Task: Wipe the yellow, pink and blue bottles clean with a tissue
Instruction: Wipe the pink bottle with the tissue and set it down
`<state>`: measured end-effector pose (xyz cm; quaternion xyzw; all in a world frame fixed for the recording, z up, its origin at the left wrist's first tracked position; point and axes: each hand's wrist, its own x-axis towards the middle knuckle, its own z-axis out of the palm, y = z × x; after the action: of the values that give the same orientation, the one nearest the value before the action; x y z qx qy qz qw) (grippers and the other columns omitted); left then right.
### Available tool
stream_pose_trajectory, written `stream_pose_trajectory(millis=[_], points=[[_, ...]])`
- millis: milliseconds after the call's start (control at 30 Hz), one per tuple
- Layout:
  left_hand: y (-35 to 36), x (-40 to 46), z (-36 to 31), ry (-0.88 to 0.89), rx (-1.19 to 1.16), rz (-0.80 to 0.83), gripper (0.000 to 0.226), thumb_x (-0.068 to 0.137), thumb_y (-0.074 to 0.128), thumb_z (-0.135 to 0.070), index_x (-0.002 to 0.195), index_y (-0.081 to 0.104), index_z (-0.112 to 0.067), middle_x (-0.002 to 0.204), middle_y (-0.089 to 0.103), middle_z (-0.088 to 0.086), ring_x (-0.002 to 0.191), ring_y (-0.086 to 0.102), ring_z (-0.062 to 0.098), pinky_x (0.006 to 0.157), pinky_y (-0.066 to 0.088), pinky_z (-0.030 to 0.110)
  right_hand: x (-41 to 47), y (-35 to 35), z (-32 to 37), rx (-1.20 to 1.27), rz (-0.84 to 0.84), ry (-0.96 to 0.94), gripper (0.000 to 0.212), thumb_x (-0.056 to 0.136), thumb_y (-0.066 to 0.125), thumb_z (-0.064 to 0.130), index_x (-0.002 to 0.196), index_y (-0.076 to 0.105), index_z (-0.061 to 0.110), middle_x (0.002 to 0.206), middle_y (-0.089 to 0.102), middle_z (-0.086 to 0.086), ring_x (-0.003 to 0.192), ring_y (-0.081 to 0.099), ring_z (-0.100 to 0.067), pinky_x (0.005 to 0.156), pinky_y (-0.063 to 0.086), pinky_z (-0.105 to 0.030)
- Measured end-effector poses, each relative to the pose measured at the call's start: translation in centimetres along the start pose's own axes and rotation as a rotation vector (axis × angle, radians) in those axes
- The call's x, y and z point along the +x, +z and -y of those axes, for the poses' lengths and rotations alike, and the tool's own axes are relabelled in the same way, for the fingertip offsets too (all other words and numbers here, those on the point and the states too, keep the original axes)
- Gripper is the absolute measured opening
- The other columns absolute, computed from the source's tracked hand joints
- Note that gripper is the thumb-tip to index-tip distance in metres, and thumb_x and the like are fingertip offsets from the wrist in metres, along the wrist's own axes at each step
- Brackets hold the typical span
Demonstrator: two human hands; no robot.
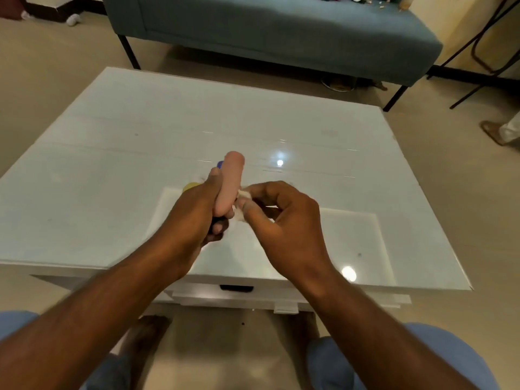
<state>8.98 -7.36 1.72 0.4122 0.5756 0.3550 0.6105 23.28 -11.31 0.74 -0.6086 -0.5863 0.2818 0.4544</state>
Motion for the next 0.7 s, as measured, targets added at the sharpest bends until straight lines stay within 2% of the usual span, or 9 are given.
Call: stream_pose_trajectory(millis=[67,100,233,400,467,533,600,633,700], points=[[0.1,0.6,0.2,-0.016,0.063,-0.024,0.051,0.102,0.04,-0.048,0.123,0.056,-0.005,0.083,0.067,0.023,0.05,0.054,0.015,0.052,0.048,0.026,0.4,-0.4,-0.1,-0.025,0.028,0.107,0.014,0.098,0.069,0.028,0.107,0.077,0.022,0.1,0.076,0.011,0.092,0.072,-0.006,0.086,0.061,-0.025],[0.1,0.8,0.5,-0.008,0.096,-0.036,0.047,0.102,0.043,-0.045,0.129,0.052,-0.008,0.087,0.067,0.025,0.055,0.055,0.017,0.056,0.049,0.029,0.4,-0.4,-0.2,-0.087,0.075,0.123,0.013,0.099,0.068,0.027,0.107,0.077,0.021,0.099,0.076,0.01,0.091,0.072,-0.007,0.086,0.061,-0.027],[-0.6,1.3,1.0,0.057,0.154,-0.05,0.039,0.101,0.048,-0.042,0.125,0.056,-0.012,0.088,0.068,0.013,0.066,0.06,0.019,0.067,0.05,0.034,1.2,-0.9,-1.0,-0.444,0.22,0.188,0.015,0.099,0.066,0.018,0.11,0.076,0.017,0.106,0.072,0.0,0.093,0.069,-0.016,0.09,0.058,-0.031],[-1.0,1.4,1.0,0.063,0.146,-0.039,0.034,0.099,0.054,-0.038,0.122,0.059,-0.013,0.089,0.071,0.013,0.064,0.067,0.016,0.065,0.051,0.031,2.2,-3.1,-2.7,-0.607,0.064,0.176,0.018,0.095,0.063,0.007,0.102,0.074,0.019,0.111,0.063,-0.001,0.096,0.068,-0.02,0.086,0.058,-0.034],[-1.1,1.3,1.2,0.067,0.155,-0.022,0.033,0.099,0.055,-0.038,0.121,0.059,-0.015,0.092,0.072,0.012,0.066,0.068,0.015,0.065,0.052,0.029,2.5,-3.5,-3.1,-0.678,0.074,0.194,0.021,0.093,0.06,0.002,0.1,0.074,0.016,0.111,0.061,-0.002,0.1,0.066,-0.022,0.082,0.055,-0.03],[-1.1,1.2,1.3,0.063,0.16,-0.012,0.033,0.098,0.055,-0.038,0.122,0.058,-0.015,0.094,0.072,0.011,0.068,0.069,0.016,0.065,0.053,0.028,2.5,-3.2,-3.1,-0.772,0.229,0.244,0.02,0.096,0.06,0.005,0.107,0.075,0.01,0.118,0.063,-0.006,0.108,0.065,-0.024,0.085,0.051,-0.027],[-1.2,1.2,1.4,0.061,0.163,-0.006,0.034,0.098,0.056,-0.037,0.124,0.058,-0.015,0.096,0.073,0.012,0.07,0.07,0.017,0.066,0.053,0.028,2.3,-2.4,-2.9,-0.826,0.414,0.306,0.024,0.1,0.058,0.009,0.119,0.072,0.006,0.128,0.065,-0.01,0.119,0.064,-0.026,0.098,0.05,-0.028],[-1.3,1.3,1.5,0.059,0.168,-0.003,0.035,0.098,0.056,-0.037,0.124,0.057,-0.014,0.097,0.073,0.012,0.071,0.071,0.017,0.066,0.054,0.029,2.1,-2.2,-2.6,-0.84,0.467,0.329,0.027,0.101,0.057,0.009,0.125,0.07,0.006,0.132,0.065,-0.012,0.122,0.063,-0.027,0.102,0.049,-0.029],[-1.4,1.4,1.5,0.053,0.174,0.007,0.034,0.098,0.056,-0.035,0.124,0.057,-0.013,0.097,0.073,0.014,0.072,0.072,0.018,0.066,0.054,0.029,2.1,-2.2,-2.2,-0.848,0.479,0.323,0.028,0.1,0.056,0.008,0.126,0.068,0.006,0.127,0.066,-0.014,0.118,0.065,-0.031,0.1,0.053,-0.033]])
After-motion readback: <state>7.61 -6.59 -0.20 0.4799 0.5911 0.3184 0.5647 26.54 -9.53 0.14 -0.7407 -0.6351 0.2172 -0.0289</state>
